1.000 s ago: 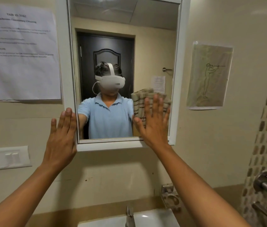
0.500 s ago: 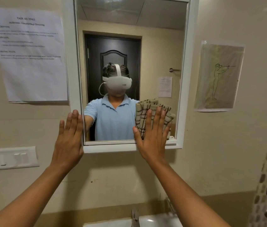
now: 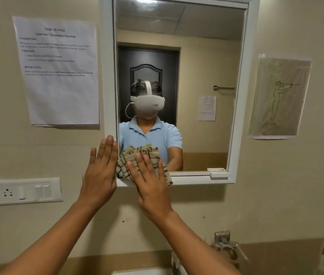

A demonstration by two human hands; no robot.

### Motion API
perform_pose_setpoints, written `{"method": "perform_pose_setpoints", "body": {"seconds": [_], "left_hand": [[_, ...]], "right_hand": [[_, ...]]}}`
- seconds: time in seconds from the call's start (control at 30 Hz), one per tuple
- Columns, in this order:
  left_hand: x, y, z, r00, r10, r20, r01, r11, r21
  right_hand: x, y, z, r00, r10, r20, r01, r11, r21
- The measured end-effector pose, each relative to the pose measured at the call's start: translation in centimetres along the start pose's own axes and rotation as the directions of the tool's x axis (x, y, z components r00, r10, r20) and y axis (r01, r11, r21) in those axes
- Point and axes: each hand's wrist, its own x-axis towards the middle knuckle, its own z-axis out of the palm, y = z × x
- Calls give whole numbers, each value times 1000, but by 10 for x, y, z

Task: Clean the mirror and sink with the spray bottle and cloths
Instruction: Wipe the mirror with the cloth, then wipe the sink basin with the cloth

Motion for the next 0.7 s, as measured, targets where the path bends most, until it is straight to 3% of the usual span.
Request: {"method": "perform_pose_setpoints", "body": {"seconds": [0.13,0.23,0.3,0.37,0.47,0.53,0.6,0.7], "left_hand": [[-3,2,-10,999,-22,50,27,995,-96],[-18,14,-20,993,-115,7,113,959,-258],[-41,26,-24,978,-207,-16,186,906,-380],[-71,41,-23,966,-258,4,229,849,-475],[-111,60,-20,939,-332,86,317,746,-586],[-129,73,-19,907,-381,181,403,658,-636],[-138,84,-15,876,-392,279,472,581,-664],[-150,100,-7,837,-350,420,547,500,-672]], "right_hand": [[-9,-14,-10,998,61,12,-62,973,221],[-21,-25,-32,968,248,44,-232,815,531],[-33,-32,-48,901,413,132,-357,537,764],[-50,-34,-62,792,534,295,-458,200,866],[-76,-36,-79,595,540,596,-482,-354,802],[-96,-40,-85,483,471,738,-407,-626,666],[-114,-48,-89,407,428,807,-354,-741,571],[-145,-58,-89,347,427,835,-319,-784,533]]}}
